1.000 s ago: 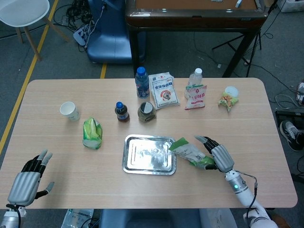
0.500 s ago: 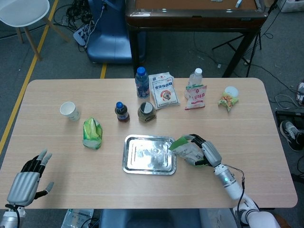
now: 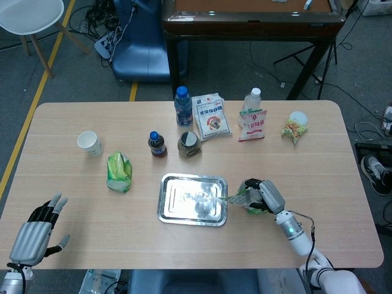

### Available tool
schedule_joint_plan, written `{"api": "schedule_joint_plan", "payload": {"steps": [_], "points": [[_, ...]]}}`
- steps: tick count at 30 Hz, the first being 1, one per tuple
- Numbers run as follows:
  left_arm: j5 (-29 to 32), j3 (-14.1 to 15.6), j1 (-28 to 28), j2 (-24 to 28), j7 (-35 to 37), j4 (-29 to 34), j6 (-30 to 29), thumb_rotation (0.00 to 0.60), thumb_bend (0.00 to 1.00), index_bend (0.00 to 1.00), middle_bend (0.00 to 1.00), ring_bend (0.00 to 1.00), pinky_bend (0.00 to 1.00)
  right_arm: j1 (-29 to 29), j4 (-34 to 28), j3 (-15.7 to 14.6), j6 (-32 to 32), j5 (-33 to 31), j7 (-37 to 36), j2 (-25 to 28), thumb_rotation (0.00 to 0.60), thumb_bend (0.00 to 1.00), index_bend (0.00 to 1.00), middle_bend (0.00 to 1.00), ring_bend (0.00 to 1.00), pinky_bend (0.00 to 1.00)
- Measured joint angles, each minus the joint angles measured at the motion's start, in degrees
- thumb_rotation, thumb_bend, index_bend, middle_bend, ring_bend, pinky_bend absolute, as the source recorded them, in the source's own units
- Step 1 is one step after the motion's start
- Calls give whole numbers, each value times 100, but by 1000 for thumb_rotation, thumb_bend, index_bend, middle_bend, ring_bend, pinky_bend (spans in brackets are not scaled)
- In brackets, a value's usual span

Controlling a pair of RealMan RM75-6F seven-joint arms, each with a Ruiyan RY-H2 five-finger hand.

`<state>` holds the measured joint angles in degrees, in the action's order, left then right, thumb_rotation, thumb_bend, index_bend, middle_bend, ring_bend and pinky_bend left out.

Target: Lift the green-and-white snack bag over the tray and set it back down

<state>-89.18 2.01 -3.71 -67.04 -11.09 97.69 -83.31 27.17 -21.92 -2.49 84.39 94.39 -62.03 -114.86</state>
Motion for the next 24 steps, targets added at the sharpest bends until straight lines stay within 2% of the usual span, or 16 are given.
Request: {"api": "schedule_joint_plan", "payload": {"steps": [8,14,24], "points": [[1,-1,-28,-44,-8,-16,43,600,256,48,0,80,109,-64,524,246,568,-140,-265,-413,600,724,547,553,498,650],[14,-2,-50,-54,-14,-21,82,600,256,48,0,80,107,-125,1012,293,669,-196,-396,-773,600,712,547,540,497,651],[-2,5,-112,-92,-48,-7,161,600,257,48,0,80,107,68,1367,445,561,-359,-424,-1212,600,700,547,540,498,653]]}}
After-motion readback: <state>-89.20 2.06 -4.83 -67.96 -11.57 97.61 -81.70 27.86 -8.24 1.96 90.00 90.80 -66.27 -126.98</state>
